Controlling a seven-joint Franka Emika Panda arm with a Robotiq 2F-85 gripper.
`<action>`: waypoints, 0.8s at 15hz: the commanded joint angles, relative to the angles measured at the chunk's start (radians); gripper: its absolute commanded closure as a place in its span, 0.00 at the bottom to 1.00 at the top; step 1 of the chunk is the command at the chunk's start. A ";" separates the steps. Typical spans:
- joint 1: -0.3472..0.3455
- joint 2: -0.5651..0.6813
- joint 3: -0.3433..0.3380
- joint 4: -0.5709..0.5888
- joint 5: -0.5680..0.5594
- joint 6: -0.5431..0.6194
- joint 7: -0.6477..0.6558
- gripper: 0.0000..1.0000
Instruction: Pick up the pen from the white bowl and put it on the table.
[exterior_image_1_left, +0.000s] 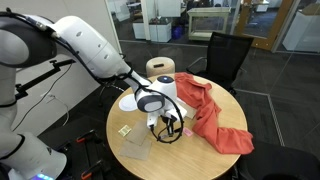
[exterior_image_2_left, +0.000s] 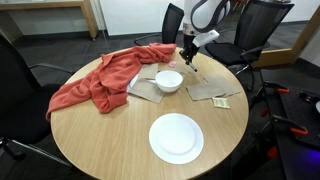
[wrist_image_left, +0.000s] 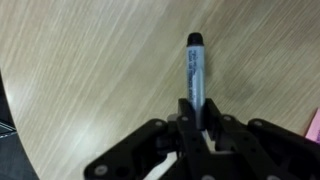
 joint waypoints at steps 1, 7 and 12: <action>-0.011 0.033 0.008 0.021 0.018 0.013 -0.014 0.95; 0.002 -0.002 -0.008 -0.009 0.011 0.054 -0.002 0.35; 0.006 -0.099 -0.009 -0.070 0.015 0.149 -0.008 0.01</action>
